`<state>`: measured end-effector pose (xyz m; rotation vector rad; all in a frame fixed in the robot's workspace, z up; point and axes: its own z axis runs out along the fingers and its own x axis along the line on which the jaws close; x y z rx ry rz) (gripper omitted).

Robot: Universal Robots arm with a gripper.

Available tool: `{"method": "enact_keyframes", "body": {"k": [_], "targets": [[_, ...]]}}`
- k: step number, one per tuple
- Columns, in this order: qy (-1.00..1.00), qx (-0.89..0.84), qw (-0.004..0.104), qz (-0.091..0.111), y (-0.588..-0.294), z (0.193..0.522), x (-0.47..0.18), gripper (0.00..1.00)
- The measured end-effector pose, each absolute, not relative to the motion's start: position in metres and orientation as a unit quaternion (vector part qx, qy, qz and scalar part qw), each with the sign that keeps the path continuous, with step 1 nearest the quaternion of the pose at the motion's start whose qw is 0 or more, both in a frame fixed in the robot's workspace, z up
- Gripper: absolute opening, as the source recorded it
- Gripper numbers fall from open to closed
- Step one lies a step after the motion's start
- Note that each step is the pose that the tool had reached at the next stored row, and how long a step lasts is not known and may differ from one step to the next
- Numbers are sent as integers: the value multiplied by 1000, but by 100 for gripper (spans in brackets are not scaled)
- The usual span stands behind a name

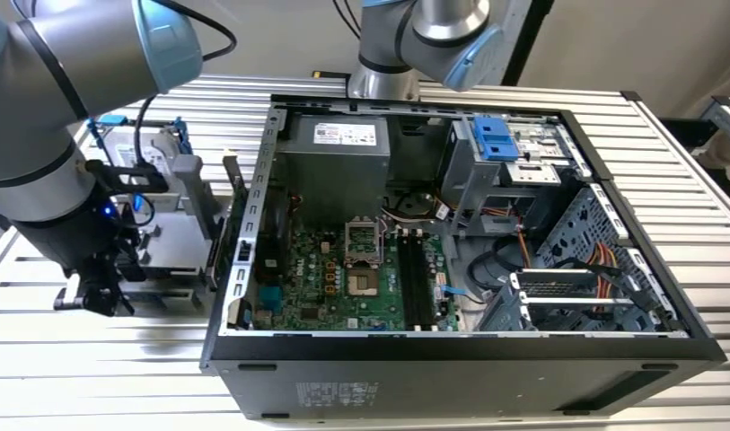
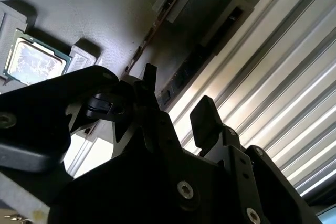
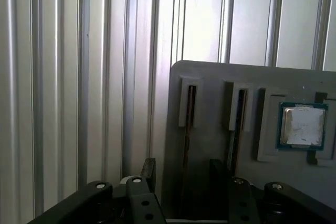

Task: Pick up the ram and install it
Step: 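Pick up the ram and move it above insertion slot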

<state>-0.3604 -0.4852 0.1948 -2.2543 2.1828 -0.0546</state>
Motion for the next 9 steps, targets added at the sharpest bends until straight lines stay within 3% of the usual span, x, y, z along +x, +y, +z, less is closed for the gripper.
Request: {"method": "enact_keyframes", "body": {"k": [9], "targets": [[697,-717,2,-18,-485,194,-361,100]]}}
